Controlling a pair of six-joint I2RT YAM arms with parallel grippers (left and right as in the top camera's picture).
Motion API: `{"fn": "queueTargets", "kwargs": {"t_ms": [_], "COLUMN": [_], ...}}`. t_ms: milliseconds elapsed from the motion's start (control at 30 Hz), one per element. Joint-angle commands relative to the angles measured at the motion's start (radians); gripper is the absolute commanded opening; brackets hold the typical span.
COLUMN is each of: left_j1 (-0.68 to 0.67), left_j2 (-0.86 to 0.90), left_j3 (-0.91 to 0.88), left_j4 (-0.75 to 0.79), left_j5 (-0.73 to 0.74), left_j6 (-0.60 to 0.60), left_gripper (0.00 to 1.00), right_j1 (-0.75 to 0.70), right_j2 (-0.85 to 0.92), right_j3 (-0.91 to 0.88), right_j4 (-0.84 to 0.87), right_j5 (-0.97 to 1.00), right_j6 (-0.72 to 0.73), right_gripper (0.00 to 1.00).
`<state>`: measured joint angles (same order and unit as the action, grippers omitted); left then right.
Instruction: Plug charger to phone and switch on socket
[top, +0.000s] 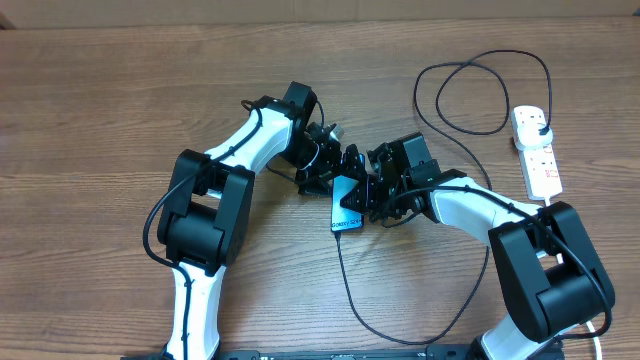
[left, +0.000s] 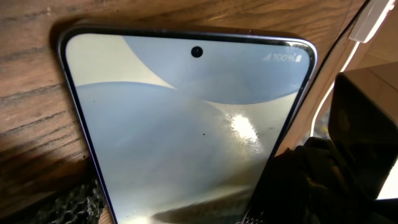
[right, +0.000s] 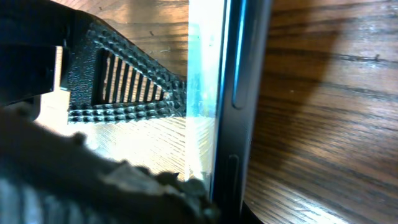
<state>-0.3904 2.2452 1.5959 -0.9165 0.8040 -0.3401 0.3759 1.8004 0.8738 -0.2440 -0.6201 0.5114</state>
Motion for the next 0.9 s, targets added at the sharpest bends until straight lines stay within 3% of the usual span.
{"fn": "queueTargets", "kwargs": {"t_ms": [0, 267, 467, 533, 667, 867], "left_j1": [-0.050, -0.050, -0.049, -0.038, 0.007, 0.079], "left_j2": [0.084, 0.084, 0.083, 0.083, 0.083, 0.083], "left_j3": [-0.063, -0.063, -0.063, -0.063, -0.061, -0.061], "left_j4": [-0.016, -0.013, -0.004, -0.001, 0.012, 0.013], "left_j5": [-0.161, -0.157, -0.153, -0.129, 0.038, 0.484], "left_j6": [0.045, 0.045, 0.049, 0.053, 0.123, 0.383], "left_gripper": [0.99, 1.00, 1.00, 1.00, 1.00, 1.00], "right_j1": [-0.011, -0.011, -0.012, -0.016, -0.056, -0.138], "right_j2": [0.011, 0.011, 0.011, 0.011, 0.006, 0.006], "right_j3": [0.020, 0.020, 0.020, 0.021, 0.027, 0.027], "right_j4": [0.003, -0.034, -0.027, -0.025, -0.008, 0.060], "right_j5": [0.043, 0.044, 0.042, 0.030, -0.096, -0.295], "right_j6": [0.023, 0.019, 0.011, 0.004, -0.065, -0.075], "right_gripper": [0.20, 0.18, 0.04, 0.04, 0.04, 0.04]}}
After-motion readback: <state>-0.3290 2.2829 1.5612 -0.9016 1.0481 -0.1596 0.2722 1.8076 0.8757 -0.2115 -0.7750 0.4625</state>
